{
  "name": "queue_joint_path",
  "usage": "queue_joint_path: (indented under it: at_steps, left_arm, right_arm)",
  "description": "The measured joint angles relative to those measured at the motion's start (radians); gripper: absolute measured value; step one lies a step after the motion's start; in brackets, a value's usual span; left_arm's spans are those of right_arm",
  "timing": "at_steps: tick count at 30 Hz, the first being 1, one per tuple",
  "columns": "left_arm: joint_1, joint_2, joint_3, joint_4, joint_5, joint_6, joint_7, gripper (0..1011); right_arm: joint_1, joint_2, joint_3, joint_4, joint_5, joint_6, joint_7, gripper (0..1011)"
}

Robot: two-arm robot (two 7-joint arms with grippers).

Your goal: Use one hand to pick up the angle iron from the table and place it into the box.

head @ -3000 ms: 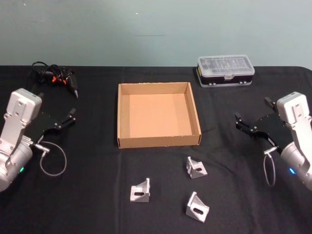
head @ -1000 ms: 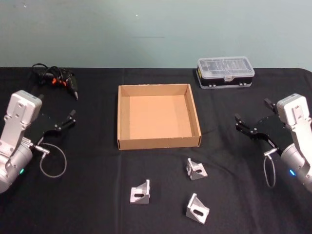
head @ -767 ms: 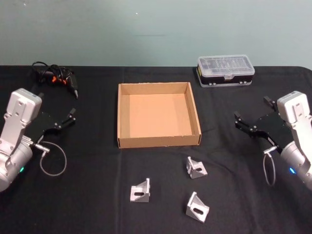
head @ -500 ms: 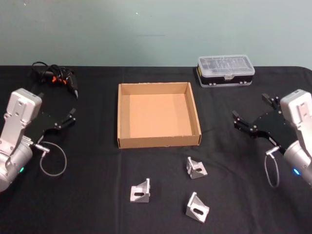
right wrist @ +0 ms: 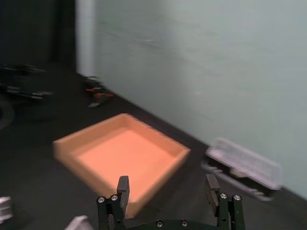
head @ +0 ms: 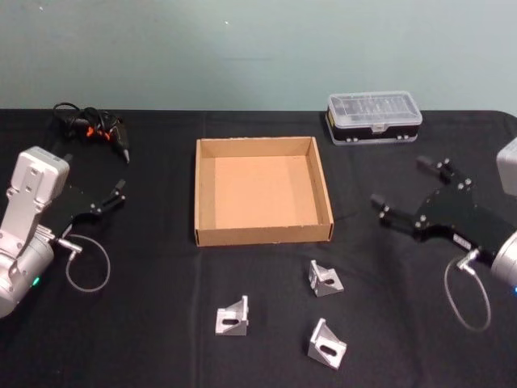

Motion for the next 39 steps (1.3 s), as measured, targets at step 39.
queue_joint_path:
  at_steps: [39]
  left_arm:
    - [0.0,0.0,0.0,0.0,0.0,0.0,0.0,1011]
  right_arm:
    - [-0.003,0.136,-0.116,-0.097,0.196,0.252,0.406,1000]
